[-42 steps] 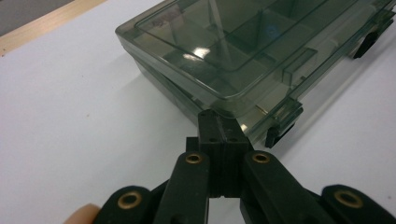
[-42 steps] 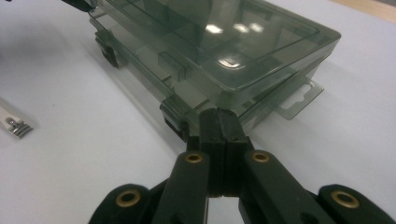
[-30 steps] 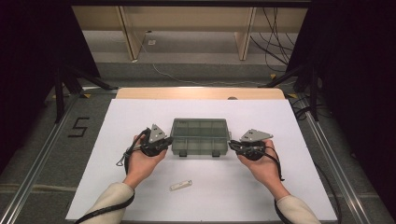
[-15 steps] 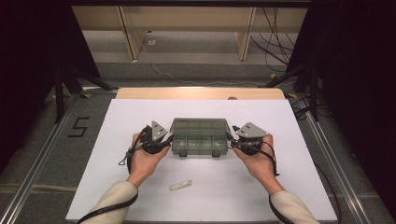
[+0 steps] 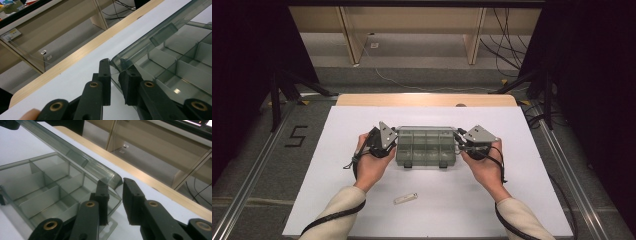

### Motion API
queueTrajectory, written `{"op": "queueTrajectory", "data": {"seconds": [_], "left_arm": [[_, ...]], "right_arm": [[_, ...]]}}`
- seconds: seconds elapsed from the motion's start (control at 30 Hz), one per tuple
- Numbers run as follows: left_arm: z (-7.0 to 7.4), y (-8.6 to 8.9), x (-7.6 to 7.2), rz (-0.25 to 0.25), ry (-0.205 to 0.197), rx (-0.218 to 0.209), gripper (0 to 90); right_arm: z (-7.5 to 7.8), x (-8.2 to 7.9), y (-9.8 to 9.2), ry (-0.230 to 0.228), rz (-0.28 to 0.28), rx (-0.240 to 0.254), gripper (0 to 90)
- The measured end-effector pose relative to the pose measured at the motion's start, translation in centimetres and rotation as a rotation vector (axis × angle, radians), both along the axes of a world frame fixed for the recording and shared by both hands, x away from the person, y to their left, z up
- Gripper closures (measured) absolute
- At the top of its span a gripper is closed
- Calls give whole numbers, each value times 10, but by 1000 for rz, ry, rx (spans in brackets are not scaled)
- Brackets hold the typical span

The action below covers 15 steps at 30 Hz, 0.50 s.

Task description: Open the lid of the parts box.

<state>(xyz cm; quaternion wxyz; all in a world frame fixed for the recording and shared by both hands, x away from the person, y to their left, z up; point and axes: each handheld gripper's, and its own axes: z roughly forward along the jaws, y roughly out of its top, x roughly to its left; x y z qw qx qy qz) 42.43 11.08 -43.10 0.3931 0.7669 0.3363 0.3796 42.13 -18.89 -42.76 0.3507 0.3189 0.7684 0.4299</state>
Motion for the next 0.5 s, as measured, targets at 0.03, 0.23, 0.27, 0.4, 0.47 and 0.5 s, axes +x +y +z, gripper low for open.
{"op": "queueTrajectory", "data": {"seconds": [0.03,0.23,0.27,0.4,0.47,0.5], "left_arm": [[1,0,1,5,-5,4,801],[5,-2,6,25,-11,0,815],[5,-2,7,27,-9,-1,816],[8,-2,12,31,-7,-15,816],[8,-2,14,34,-8,-23,816],[8,-2,15,35,-7,-23,816]], "right_arm": [[1,1,1,-11,-13,-5,772],[3,5,3,-36,-37,-1,799],[4,6,3,-26,-40,7,805],[5,10,4,-33,-50,16,814],[6,12,4,-37,-53,23,817],[6,13,4,-38,-54,20,818]]}}
